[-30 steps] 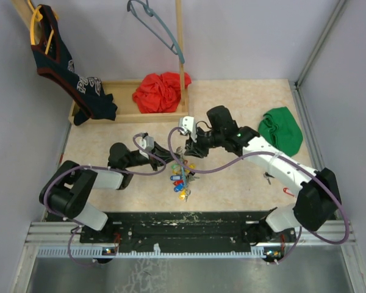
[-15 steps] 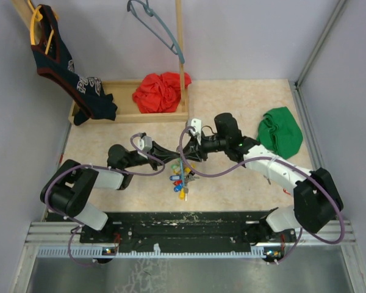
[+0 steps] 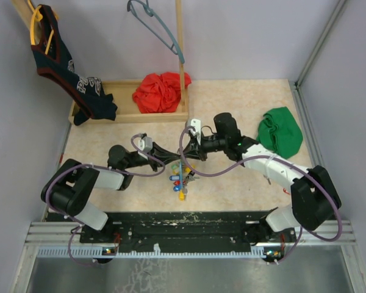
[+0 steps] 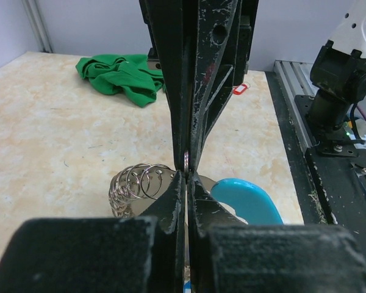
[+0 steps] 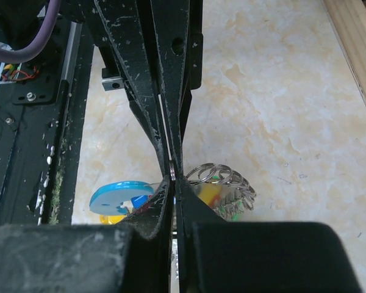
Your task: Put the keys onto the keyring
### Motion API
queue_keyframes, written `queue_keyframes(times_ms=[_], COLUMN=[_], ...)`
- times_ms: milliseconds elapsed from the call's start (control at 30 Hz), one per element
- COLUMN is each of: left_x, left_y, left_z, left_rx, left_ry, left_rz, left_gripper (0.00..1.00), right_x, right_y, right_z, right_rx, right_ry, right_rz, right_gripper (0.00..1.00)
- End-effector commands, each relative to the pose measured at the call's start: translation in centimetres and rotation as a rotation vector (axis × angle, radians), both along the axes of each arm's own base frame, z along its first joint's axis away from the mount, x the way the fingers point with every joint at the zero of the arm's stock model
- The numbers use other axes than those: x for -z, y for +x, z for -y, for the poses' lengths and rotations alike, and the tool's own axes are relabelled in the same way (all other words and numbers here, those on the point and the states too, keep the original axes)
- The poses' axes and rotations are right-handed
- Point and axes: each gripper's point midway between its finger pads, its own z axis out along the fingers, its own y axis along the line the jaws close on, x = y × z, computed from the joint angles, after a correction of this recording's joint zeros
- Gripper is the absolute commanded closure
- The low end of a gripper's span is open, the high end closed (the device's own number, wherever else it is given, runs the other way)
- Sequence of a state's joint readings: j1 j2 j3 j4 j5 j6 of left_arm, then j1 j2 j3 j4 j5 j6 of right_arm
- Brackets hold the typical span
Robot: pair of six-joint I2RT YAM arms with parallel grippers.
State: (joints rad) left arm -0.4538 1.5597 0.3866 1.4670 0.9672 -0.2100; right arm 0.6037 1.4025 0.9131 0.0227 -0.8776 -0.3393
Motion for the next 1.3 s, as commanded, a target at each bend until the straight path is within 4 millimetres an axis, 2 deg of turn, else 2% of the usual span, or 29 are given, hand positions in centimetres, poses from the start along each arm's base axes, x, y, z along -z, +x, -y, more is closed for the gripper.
queue_keyframes(times_ms=[0,167,333,467,700,1000,1100,1167,1267], left_x=[-0.9,-0.2,-0.3,0.0,-0.3,-1.1,-1.0,-0.8,-0.6], left_y=[-0.1,0.4,0.4,0.4,0.3,-0.5,-0.6,-0.7,-0.6], left_z=[-0.1,-0.1,-0.1,0.0,0.0,0.3,0.5,0.8,1.0], left_rx=[-0.001,-0.007,-0.001,0.0,0.007,0.054,0.066,0.075,0.074], left_ry=[-0.009,0.055,0.077,0.091,0.089,0.049,0.046,0.047,0.053], left_rz=[0.077,0.061,0.064,0.058,0.064,0.054,0.041,0.035,0.031], left_gripper=[0.98,0.75,0.65,0.64,0.65,0.67,0.67,0.68,0.68], right_x=[-1.8,-2.2,-1.6,-1.7,-2.3,-1.6,-1.9,-0.9,-0.9], right_y=[0.7,0.6,0.5,0.3,0.3,0.1,0.1,0.2,0.3], right_z=[0.1,0.6,0.7,0.6,0.0,-0.6,-0.7,-1.0,-1.3], right_rx=[-0.02,-0.035,-0.047,-0.051,-0.066,-0.09,-0.09,-0.099,-0.106], right_ry=[-0.018,-0.15,-0.318,-0.427,-0.491,-0.551,-0.556,-0.579,-0.581], right_rz=[0.051,0.081,0.104,0.132,0.17,0.162,0.174,0.159,0.162], right_gripper=[1.0,1.0,1.0,1.0,1.0,1.0,1.0,1.0,1.0])
